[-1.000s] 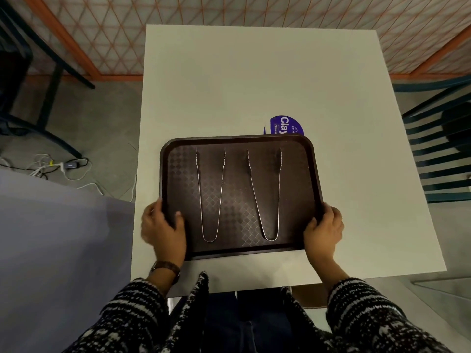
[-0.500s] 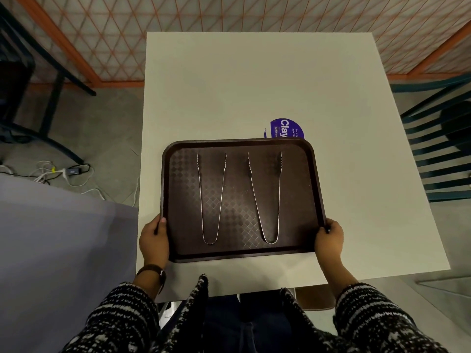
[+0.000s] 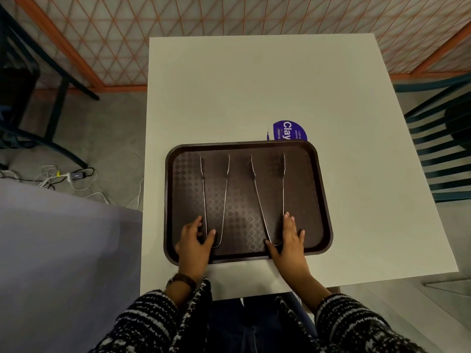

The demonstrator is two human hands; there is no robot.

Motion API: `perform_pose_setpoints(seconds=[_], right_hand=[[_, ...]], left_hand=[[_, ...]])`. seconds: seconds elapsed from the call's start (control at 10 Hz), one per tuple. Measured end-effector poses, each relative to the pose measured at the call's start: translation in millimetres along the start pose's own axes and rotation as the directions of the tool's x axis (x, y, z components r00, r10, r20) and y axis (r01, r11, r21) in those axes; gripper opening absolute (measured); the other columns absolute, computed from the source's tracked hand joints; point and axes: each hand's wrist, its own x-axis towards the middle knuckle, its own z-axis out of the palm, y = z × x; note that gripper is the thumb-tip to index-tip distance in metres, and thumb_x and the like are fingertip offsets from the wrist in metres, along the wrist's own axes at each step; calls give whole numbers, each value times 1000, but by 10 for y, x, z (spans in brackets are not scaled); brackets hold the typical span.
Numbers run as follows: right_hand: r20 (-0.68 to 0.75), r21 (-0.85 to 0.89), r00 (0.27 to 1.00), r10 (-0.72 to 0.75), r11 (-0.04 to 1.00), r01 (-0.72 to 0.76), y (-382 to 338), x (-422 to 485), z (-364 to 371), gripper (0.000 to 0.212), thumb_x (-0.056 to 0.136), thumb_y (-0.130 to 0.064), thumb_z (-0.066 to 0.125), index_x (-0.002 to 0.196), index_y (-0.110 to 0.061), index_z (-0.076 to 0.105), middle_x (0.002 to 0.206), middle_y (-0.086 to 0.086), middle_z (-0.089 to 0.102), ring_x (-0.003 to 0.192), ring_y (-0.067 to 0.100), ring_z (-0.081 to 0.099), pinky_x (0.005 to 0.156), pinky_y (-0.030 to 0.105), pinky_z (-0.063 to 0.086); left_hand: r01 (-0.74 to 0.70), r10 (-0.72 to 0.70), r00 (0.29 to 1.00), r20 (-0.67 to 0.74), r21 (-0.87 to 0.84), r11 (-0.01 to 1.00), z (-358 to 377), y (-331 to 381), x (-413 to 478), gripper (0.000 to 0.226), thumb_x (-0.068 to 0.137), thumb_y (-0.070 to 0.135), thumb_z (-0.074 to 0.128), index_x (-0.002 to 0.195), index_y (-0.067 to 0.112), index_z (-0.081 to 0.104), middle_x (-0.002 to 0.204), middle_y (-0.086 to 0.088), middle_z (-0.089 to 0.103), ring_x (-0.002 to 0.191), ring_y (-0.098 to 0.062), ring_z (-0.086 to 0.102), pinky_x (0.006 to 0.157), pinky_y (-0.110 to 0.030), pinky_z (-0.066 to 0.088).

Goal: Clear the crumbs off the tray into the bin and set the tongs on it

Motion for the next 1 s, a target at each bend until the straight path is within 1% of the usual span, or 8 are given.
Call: perform_pose_setpoints(seconds=[0.1, 0.2, 0.5, 0.6, 0.7, 0.8, 0.9, 1.0], right_hand=[[-4, 15, 1000, 19, 1000, -19, -26, 0, -1, 78, 93, -29, 55, 150, -11, 4, 158, 4, 11, 139, 6, -4, 116, 38, -12], [-3, -20, 1000, 23, 1000, -23, -25, -1, 19, 76, 94, -31, 52, 150, -11, 4, 159, 4, 11, 139, 4, -5, 116, 40, -11], [-12, -53, 998, 54, 997, -55, -75, -3, 41, 76, 94, -38, 48, 150, -14, 2, 159, 3, 9, 137, 2, -8, 115, 42, -15], [-28, -21, 998, 58, 998, -59, -77, -15, 34, 80, 92, -41, 51, 150, -15, 2, 159, 5, 10, 144, 10, -2, 114, 40, -18], [-30, -1, 998, 48, 999, -49, -72, -26, 45, 89, 89, -46, 54, 150, -13, -1, 159, 2, 7, 145, 10, -4, 112, 38, -21], [-59, -59, 998, -5, 998, 1, -72, -15, -20, 91, 86, -59, 44, 150, -13, -1, 158, -4, -3, 143, 7, -11, 112, 39, -21], [-25, -120, 990, -139, 984, 135, -167, 88, -229, 84, 86, -63, 29, 150, -15, 4, 157, -4, -4, 143, 9, -11, 116, 42, -13], [53, -173, 969, -242, 953, 247, -340, 362, -638, 64, 96, -40, 41, 150, -17, 15, 159, 1, 6, 145, 12, -6, 118, 41, -8]], left_hand=[[-7, 7, 1000, 7, 34, 999, 22, 4, -35, 46, 87, 24, 60, 131, 16, 50, 122, -6, 53, 108, -18, 54, 110, -38, 25], [-13, 12, 1000, 16, 73, 997, 24, -16, -51, 46, 89, 24, 56, 134, 18, 47, 126, -6, 53, 116, -21, 50, 108, -34, 17], [-44, 39, 998, 49, 112, 993, 22, -62, -28, 45, 89, 21, 57, 133, 17, 49, 128, -7, 53, 118, -23, 50, 102, -29, 16], [-43, 37, 998, 51, 123, 991, 8, -48, -27, 45, 89, 23, 57, 134, 18, 48, 129, -6, 52, 118, -22, 50, 100, -26, 14], [-46, 39, 997, 69, 97, 994, 4, -20, -15, 48, 88, 23, 58, 134, 17, 47, 126, -4, 53, 115, -19, 52, 109, -34, 18], [-69, 69, 998, -7, 1, 998, -42, 14, 41, 47, 87, 21, 60, 132, 17, 49, 123, -2, 50, 106, -16, 54, 106, -45, 38], [-164, 162, 984, -77, -21, 986, -159, 175, 140, 41, 88, 17, 57, 129, 18, 52, 125, -6, 47, 102, -13, 51, 98, -36, 45], [-272, 269, 962, -50, -61, 960, -306, 507, 315, 36, 89, 11, 54, 125, 15, 56, 125, -8, 45, 104, -15, 51, 95, -22, 38]])
